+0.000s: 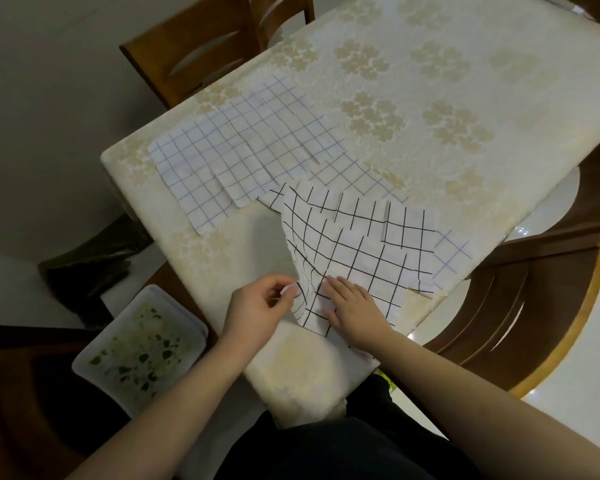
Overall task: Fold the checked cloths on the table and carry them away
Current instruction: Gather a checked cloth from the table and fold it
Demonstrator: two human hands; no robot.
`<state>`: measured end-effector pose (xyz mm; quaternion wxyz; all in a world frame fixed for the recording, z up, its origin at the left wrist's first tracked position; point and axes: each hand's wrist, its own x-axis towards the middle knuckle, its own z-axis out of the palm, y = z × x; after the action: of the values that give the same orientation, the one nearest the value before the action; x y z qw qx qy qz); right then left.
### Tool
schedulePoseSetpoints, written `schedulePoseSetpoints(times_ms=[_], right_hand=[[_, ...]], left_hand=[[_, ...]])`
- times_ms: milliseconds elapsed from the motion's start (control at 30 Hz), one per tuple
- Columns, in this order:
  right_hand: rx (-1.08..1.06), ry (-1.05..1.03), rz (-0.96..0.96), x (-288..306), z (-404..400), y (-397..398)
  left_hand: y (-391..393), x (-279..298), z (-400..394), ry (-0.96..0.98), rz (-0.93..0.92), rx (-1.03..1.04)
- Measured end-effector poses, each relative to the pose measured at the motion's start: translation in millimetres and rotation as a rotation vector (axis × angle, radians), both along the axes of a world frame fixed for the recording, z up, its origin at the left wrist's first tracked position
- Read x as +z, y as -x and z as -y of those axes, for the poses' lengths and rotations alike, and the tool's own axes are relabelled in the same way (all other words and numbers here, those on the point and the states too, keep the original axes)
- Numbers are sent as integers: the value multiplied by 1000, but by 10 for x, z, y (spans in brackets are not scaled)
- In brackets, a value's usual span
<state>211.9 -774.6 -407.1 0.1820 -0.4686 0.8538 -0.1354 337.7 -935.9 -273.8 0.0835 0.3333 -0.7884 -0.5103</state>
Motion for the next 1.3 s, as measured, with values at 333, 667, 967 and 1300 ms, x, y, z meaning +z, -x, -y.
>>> schedulePoseSetpoints(times_ms=[333,667,967,1300], right_hand=[[-892,521,956,683,-388,386],[-984,236,718,547,-699,719],[-1014,151,617,308,-738,750],[-1050,237,587,289,-786,654]], left_hand=[[398,-238,-709,74,44,-373],[688,-703,-1157,142,269,-644],[759,-1005,-374,153,224,-7],[1084,-1141,-118,134,549,0]])
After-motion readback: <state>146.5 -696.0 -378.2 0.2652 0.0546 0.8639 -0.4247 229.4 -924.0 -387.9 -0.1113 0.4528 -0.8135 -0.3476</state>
